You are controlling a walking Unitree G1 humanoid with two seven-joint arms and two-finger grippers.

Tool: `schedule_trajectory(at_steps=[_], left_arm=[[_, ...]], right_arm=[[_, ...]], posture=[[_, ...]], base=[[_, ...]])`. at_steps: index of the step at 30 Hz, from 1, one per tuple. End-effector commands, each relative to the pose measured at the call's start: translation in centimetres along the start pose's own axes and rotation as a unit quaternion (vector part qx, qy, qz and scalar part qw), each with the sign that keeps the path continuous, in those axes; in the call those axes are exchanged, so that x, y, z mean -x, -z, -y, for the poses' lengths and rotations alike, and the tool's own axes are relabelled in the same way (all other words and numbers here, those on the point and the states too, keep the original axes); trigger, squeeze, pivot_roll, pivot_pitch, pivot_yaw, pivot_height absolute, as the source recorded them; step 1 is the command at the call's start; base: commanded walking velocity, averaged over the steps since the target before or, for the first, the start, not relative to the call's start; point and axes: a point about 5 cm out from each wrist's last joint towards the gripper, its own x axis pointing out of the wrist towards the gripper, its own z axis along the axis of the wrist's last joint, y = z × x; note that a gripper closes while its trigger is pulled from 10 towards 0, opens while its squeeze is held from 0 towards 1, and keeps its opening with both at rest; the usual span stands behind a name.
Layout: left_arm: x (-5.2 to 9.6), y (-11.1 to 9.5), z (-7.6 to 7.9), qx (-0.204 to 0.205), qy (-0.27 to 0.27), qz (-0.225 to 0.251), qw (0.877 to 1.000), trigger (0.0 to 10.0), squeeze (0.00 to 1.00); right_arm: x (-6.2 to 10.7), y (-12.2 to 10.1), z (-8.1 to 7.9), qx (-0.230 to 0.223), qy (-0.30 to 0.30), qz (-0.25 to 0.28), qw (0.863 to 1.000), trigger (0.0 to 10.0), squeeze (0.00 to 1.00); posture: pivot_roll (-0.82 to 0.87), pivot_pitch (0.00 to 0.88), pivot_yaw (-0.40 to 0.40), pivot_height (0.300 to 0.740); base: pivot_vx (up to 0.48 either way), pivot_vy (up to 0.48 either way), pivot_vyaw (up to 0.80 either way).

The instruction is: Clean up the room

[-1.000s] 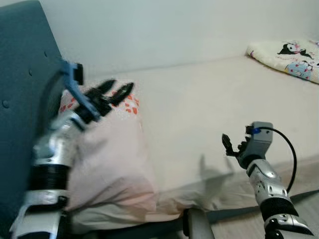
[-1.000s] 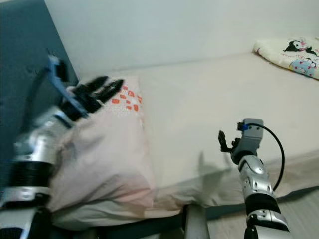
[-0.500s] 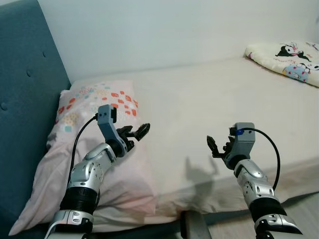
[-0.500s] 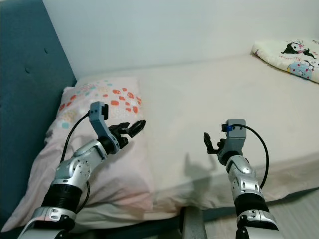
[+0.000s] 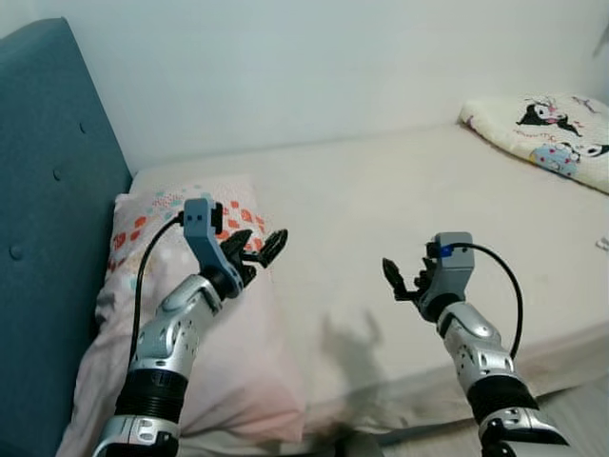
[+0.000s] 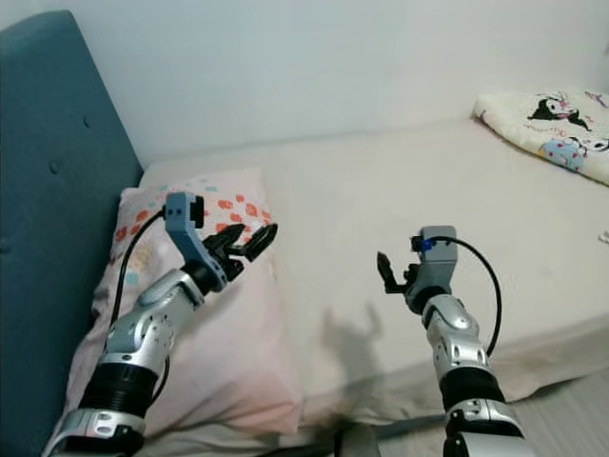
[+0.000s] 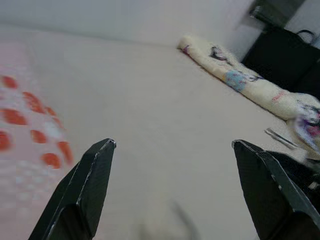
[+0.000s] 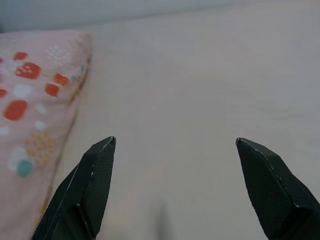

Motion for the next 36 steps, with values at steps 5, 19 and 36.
schedule_trajectory(at_steps=[5,19,36], left_arm=[[0.6,1.6,-0.5,-0.014,-0.012,-0.033,0.999,10.0,0.0],[2.5,5.7,-1.5,-0.053,-0.007,-0.081,0.995,10.0,0.0],[14.5,17.9,-6.1,-0.049,-0.16,-0.356,0.92,10.0,0.0]], right_arm=[[-0.2,-0.1,-0.5,0.004,-0.013,0.004,1.0,10.0,0.0],[0.0,0.9,-0.7,0.005,-0.02,-0.013,1.0,10.0,0.0],[8.5,14.9,1.0,0.001,0.081,-0.307,0.948,10.0,0.0]], posture=[[-0.13,0.0,-0.016,0.68],[-0.13,0.0,-0.014,0.724],[-0.13,0.0,0.0,0.739]], base=[[-0.288,0.0,0.0],[-0.189,0.0,0.0],[0.0,-0.137,0.0]])
